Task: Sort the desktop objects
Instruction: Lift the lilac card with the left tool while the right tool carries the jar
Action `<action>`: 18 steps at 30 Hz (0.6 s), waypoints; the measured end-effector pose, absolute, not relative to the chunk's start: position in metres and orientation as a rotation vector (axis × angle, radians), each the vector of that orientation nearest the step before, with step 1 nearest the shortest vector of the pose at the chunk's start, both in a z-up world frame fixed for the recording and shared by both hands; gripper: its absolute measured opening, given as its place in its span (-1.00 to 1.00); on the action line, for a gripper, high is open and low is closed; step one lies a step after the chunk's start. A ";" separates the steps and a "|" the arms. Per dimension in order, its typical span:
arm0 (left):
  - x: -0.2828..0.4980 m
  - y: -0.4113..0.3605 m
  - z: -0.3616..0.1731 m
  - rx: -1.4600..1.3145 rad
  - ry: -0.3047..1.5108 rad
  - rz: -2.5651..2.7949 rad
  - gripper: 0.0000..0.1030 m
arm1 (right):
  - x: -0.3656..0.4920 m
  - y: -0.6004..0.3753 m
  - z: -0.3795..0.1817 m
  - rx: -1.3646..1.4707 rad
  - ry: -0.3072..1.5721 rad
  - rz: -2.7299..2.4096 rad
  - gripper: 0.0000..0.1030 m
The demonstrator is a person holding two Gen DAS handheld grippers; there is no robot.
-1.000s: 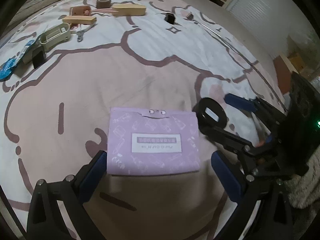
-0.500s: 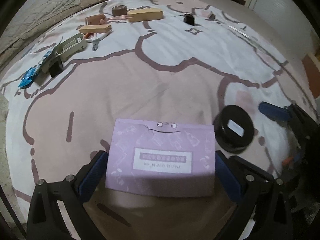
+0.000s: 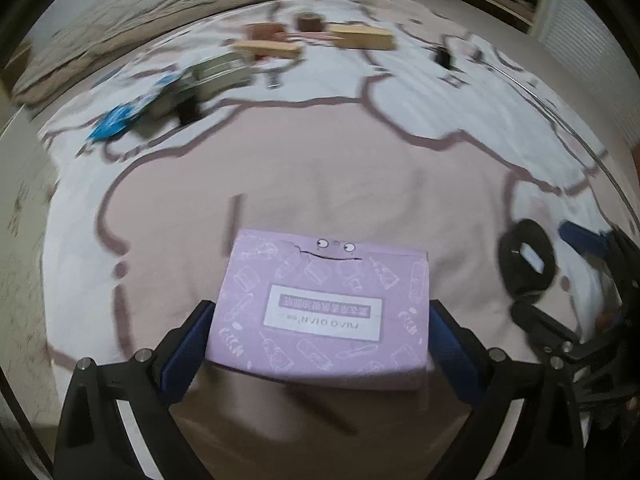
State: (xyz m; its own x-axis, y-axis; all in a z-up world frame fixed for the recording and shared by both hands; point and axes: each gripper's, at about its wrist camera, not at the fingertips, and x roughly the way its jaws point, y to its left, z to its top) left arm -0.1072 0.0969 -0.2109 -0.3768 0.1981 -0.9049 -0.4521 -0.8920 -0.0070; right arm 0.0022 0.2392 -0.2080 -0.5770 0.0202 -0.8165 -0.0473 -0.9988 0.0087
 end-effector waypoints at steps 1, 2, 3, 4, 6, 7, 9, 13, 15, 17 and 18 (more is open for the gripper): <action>-0.109 0.090 -0.210 -1.465 0.307 2.311 0.95 | 0.001 0.238 -0.209 -1.435 0.040 2.747 1.00; -0.110 0.084 -0.209 -1.469 0.284 2.326 0.95 | 0.000 0.238 -0.209 -1.446 0.038 2.740 1.00; -0.112 0.078 -0.209 -1.479 0.265 2.344 0.95 | -0.002 0.238 -0.209 -1.465 0.039 2.730 1.00; -0.113 0.075 -0.208 -1.483 0.259 2.353 0.95 | -0.004 0.238 -0.209 -1.480 0.043 2.723 1.00; -0.115 0.069 -0.209 -1.487 0.244 2.372 0.95 | -0.005 0.241 -0.209 -1.499 0.074 2.722 1.00; -0.115 0.065 -0.209 -1.491 0.233 2.376 0.95 | -0.005 0.242 -0.209 -1.496 0.088 2.727 1.00; -0.114 0.063 -0.211 -1.487 0.230 2.385 0.95 | -0.005 0.242 -0.207 -1.482 0.088 2.726 1.00; -0.112 0.062 -0.211 -1.480 0.228 2.385 0.95 | -0.005 0.231 -0.199 -1.421 0.041 2.791 0.60; -0.112 0.061 -0.212 -1.482 0.221 2.385 0.95 | -0.006 0.225 -0.198 -1.423 -0.007 2.808 0.51; -0.114 0.060 -0.213 -1.490 0.211 2.382 0.95 | -0.007 0.224 -0.197 -1.426 -0.002 2.810 0.45; -0.114 0.060 -0.214 -1.492 0.210 2.380 0.95 | -0.008 0.226 -0.197 -1.426 0.009 2.814 0.33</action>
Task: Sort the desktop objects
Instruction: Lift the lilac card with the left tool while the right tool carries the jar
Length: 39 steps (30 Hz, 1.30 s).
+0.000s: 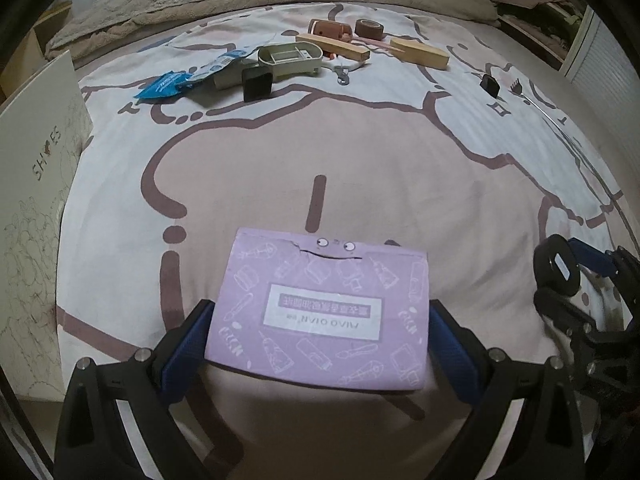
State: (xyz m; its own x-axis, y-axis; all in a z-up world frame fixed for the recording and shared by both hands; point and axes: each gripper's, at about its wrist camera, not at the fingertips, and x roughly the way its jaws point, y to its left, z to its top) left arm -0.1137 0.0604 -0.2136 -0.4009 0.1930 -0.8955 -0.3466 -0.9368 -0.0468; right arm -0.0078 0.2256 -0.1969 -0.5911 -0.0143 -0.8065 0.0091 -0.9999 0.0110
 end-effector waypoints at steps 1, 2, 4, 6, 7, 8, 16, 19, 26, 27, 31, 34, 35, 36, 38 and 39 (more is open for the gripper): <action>-0.114 0.060 -0.213 -1.492 0.207 2.379 0.95 | -0.009 0.226 -0.196 1.412 -0.018 -2.788 0.27; -0.114 0.060 -0.213 -1.489 0.204 2.380 0.95 | -0.009 0.227 -0.196 1.407 -0.023 -2.785 0.13; -0.112 0.059 -0.210 -1.473 0.196 2.384 0.94 | -0.009 0.227 -0.195 1.400 -0.022 -2.786 -0.02; -0.110 0.058 -0.208 -1.460 0.192 2.385 0.94 | -0.010 0.227 -0.195 1.398 -0.031 -2.783 -0.02; -0.109 0.058 -0.206 -1.456 0.185 2.382 0.94 | -0.009 0.228 -0.195 1.397 -0.037 -2.781 -0.02; -0.109 0.057 -0.205 -1.454 0.181 2.382 0.94 | -0.009 0.228 -0.194 1.395 -0.045 -2.779 -0.02; -0.103 0.063 -0.195 -1.420 0.208 2.393 0.94 | -0.007 0.230 -0.189 1.369 -0.071 -2.779 -0.02; -0.101 0.067 -0.189 -1.398 0.211 2.391 0.93 | -0.005 0.227 -0.184 1.346 -0.059 -2.781 -0.02; -0.094 0.071 -0.174 -1.348 0.221 2.406 0.93 | 0.000 0.223 -0.173 1.297 -0.051 -2.795 -0.02; -0.093 0.071 -0.172 -1.343 0.221 2.410 0.93 | 0.000 0.223 -0.172 1.292 -0.058 -2.793 -0.02; -0.091 0.070 -0.163 -1.325 0.212 2.429 0.93 | 0.001 0.226 -0.170 1.291 -0.087 -2.778 -0.02; -0.091 0.069 -0.152 -1.312 0.195 2.438 0.93 | 0.003 0.227 -0.165 1.276 -0.085 -2.793 -0.02; -0.091 0.068 -0.147 -1.298 0.187 2.446 0.93 | 0.004 0.228 -0.162 1.266 -0.087 -2.800 -0.02; -0.090 0.066 -0.142 -1.283 0.186 2.454 0.93 | 0.004 0.229 -0.160 1.255 -0.086 -2.806 -0.02; -0.088 0.064 -0.130 -1.244 0.191 2.480 0.93 | 0.006 0.230 -0.154 1.229 -0.083 -2.825 -0.02; -0.088 0.063 -0.126 -1.230 0.192 2.489 0.93 | 0.006 0.230 -0.151 1.216 -0.085 -2.831 -0.02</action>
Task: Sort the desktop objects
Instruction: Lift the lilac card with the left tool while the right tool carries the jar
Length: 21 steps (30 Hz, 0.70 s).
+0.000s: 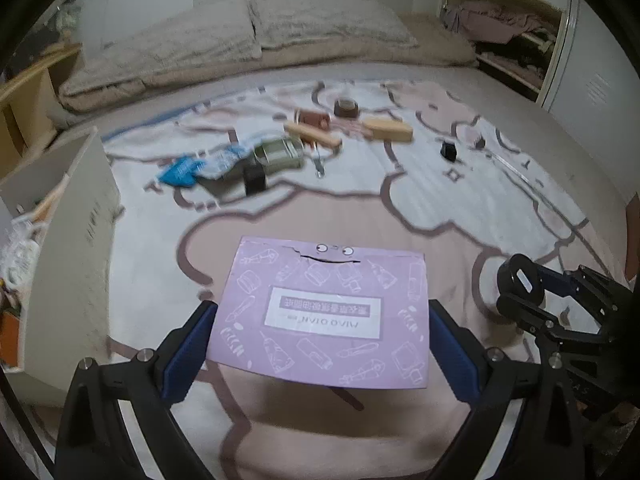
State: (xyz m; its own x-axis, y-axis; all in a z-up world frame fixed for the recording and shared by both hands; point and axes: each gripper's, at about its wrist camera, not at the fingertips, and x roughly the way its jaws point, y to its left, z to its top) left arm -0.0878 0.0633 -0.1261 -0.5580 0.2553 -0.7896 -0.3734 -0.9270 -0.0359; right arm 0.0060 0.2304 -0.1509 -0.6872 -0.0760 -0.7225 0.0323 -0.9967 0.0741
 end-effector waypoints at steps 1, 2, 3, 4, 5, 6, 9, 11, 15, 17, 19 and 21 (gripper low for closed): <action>-0.087 0.062 -0.120 -1.209 0.195 2.501 0.93 | 0.006 0.231 -0.148 1.204 -0.089 -2.835 -0.02; -0.086 0.061 -0.115 -1.191 0.198 2.513 0.93 | 0.006 0.231 -0.145 1.193 -0.091 -2.839 -0.02; -0.085 0.060 -0.109 -1.172 0.199 2.523 0.93 | 0.005 0.231 -0.141 1.182 -0.089 -2.845 -0.02; -0.085 0.059 -0.105 -1.158 0.198 2.531 0.93 | 0.005 0.231 -0.137 1.172 -0.086 -2.850 -0.02; -0.084 0.057 -0.101 -1.142 0.197 2.539 0.93 | 0.004 0.231 -0.134 1.161 -0.083 -2.856 -0.02; -0.083 0.056 -0.096 -1.127 0.196 2.548 0.93 | 0.003 0.230 -0.130 1.147 -0.079 -2.862 -0.02; -0.082 0.052 -0.083 -1.092 0.180 2.573 0.93 | 0.001 0.230 -0.120 1.114 -0.067 -2.879 -0.02; -0.082 0.049 -0.076 -1.074 0.162 2.585 0.93 | -0.001 0.230 -0.114 1.096 -0.068 -2.883 -0.02; -0.080 0.042 -0.060 -1.025 0.152 2.614 0.93 | -0.002 0.228 -0.102 1.060 -0.071 -2.878 -0.02; -0.079 0.039 -0.052 -1.000 0.149 2.627 0.93 | -0.003 0.227 -0.097 1.049 -0.084 -2.872 -0.02; -0.077 0.036 -0.046 -0.980 0.142 2.638 0.93 | -0.005 0.227 -0.090 1.022 -0.120 -2.873 -0.02; -0.077 0.033 -0.040 -0.963 0.136 2.649 0.93 | -0.007 0.227 -0.083 1.004 -0.149 -2.860 -0.02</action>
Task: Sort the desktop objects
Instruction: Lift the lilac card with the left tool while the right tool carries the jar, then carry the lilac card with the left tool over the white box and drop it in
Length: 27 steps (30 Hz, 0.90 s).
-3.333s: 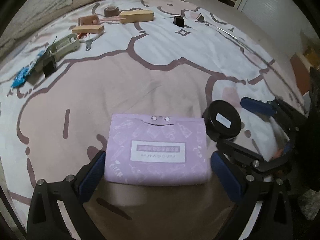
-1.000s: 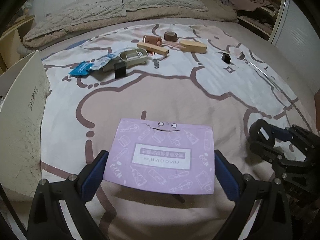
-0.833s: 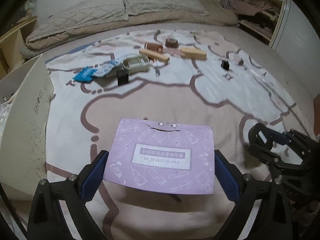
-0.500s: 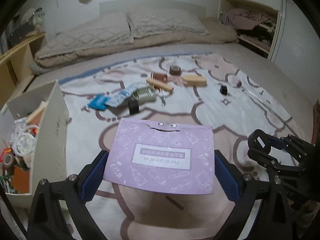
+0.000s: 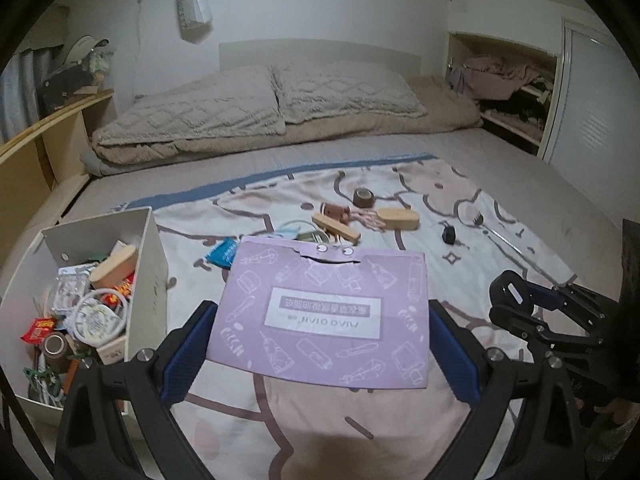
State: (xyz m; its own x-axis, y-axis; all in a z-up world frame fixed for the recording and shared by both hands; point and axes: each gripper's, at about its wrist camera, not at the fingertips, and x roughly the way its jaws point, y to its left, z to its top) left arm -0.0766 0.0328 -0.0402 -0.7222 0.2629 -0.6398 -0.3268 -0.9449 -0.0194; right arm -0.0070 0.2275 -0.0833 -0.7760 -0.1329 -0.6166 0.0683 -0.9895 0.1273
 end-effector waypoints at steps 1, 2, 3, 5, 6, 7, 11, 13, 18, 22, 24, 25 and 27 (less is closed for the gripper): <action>-0.077 0.031 -0.037 -0.957 0.131 2.654 0.93 | -0.009 0.226 -0.080 1.000 -0.151 -2.855 -0.02; -0.077 0.029 -0.035 -0.952 0.128 2.661 0.93 | -0.010 0.225 -0.076 0.993 -0.147 -2.853 -0.02; -0.077 0.027 -0.032 -0.948 0.127 2.667 0.93 | -0.012 0.224 -0.073 0.988 -0.143 -2.852 -0.02; -0.077 0.023 -0.026 -0.935 0.122 2.685 0.93 | -0.017 0.220 -0.064 0.980 -0.137 -2.838 -0.02; -0.077 0.020 -0.023 -0.928 0.117 2.697 0.93 | -0.020 0.219 -0.060 0.975 -0.132 -2.835 -0.02; -0.078 0.016 -0.020 -0.927 0.105 2.711 0.93 | -0.022 0.217 -0.055 0.967 -0.126 -2.832 -0.02; -0.082 -0.003 -0.009 -0.935 0.026 2.753 0.93 | -0.034 0.209 -0.037 0.941 -0.121 -2.811 -0.02; -0.082 -0.012 -0.002 -0.924 0.022 2.788 0.93 | -0.041 0.204 -0.028 0.935 -0.139 -2.792 -0.02; -0.081 -0.039 0.014 -0.879 0.015 2.872 0.93 | -0.053 0.187 -0.009 0.913 -0.108 -2.758 -0.02; -0.079 -0.061 0.024 -0.862 0.013 2.932 0.93 | -0.060 0.167 0.006 0.883 -0.035 -2.728 -0.02; -0.077 -0.073 0.027 -0.856 0.002 2.956 0.93 | -0.066 0.156 0.014 0.876 -0.017 -2.695 -0.02; -0.077 -0.079 0.028 -0.854 -0.007 2.968 0.93 | -0.069 0.151 0.016 0.873 -0.010 -2.680 -0.02; -0.077 -0.090 0.031 -0.852 -0.020 2.991 0.94 | -0.075 0.139 0.023 0.859 0.026 -2.656 -0.02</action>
State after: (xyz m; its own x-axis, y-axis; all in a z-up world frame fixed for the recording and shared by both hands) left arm -0.0775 -0.0901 0.0312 -0.8494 0.0337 -0.5267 -0.0267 -0.9994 -0.0209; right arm -0.0751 0.1388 0.0231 -0.7558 -0.3208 -0.5708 0.3318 -0.9392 0.0885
